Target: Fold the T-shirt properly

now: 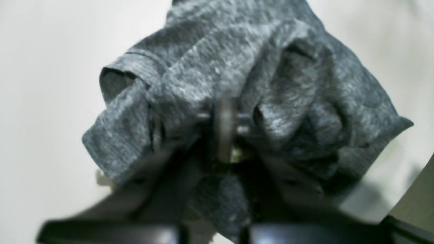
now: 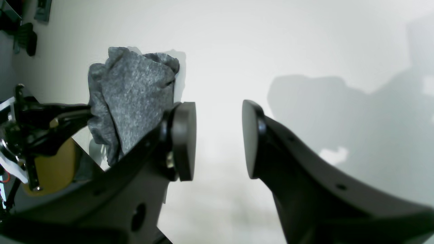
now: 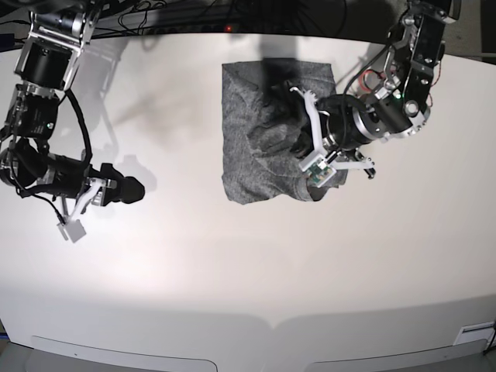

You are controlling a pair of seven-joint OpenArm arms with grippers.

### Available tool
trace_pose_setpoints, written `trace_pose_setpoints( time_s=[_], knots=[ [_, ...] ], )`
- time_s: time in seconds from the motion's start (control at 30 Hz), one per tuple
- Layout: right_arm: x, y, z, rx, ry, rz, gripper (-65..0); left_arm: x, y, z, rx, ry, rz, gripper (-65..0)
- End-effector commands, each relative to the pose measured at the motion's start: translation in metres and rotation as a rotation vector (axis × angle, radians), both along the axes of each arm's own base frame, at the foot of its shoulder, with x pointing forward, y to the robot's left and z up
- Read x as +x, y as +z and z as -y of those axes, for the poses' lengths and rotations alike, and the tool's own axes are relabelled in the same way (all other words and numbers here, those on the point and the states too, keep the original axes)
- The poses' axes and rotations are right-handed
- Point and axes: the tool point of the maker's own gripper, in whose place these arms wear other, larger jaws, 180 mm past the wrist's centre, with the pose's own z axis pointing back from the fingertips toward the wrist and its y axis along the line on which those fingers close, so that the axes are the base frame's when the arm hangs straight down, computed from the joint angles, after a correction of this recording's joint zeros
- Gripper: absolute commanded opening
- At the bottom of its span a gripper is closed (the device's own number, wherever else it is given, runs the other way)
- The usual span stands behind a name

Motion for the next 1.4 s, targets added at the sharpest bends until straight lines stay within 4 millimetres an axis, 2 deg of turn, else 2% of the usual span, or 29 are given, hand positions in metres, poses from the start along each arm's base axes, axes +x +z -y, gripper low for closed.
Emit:
trace_pose_setpoints(
  time_s=[0.0, 0.23, 0.43, 0.53, 0.67, 0.8, 0.97, 1.1, 1.23, 1.37],
  knots=[
    [0.010, 0.018, 0.003, 0.006, 0.001, 0.061, -41.6, 0.007, 0.011, 0.001, -0.022, 0.003, 0.033, -65.0],
    [0.011, 0.021, 0.001, 0.022, 0.003, 0.068, -41.6, 0.005, 0.008, -0.002, 0.011, 0.001, 0.017, -65.0],
    [0.011, 0.021, 0.001, 0.022, 0.003, 0.069, -41.6, 0.004, 0.035, -0.002, 0.036, -0.019, 0.079, -65.0],
    [0.011, 0.021, 0.002, 0.020, 0.003, 0.068, -41.6, -0.005, 0.045, -0.003, 0.060, -0.032, 0.085, -65.0],
    [0.011, 0.020, 0.002, 0.018, 0.003, 0.066, -41.6, -0.029, 0.024, -0.016, 0.124, -0.034, 0.037, -65.0],
    [0.011, 0.020, 0.002, 0.018, 0.003, 0.066, -41.6, -0.051, -0.001, -0.053, 0.270, -0.051, -0.002, -65.0],
    [0.011, 0.020, 0.002, 0.019, 0.003, 0.067, -41.6, -0.049, -0.006, -0.094, 0.368, 0.015, 0.001, -65.0],
    [0.011, 0.020, 0.002, 0.019, 0.003, 0.067, -41.6, -0.054, -0.009, -0.105, 0.404, 0.011, -0.030, -65.0],
    [0.011, 0.021, 0.002, 0.020, 0.002, 0.069, -41.6, -0.065, -0.015, -0.104, 0.399, 0.006, -0.094, -65.0],
    [0.011, 0.021, 0.002, 0.021, 0.001, 0.070, -41.6, -0.080, -0.025, -0.117, 0.473, 0.005, -0.170, -65.0]
  ],
)
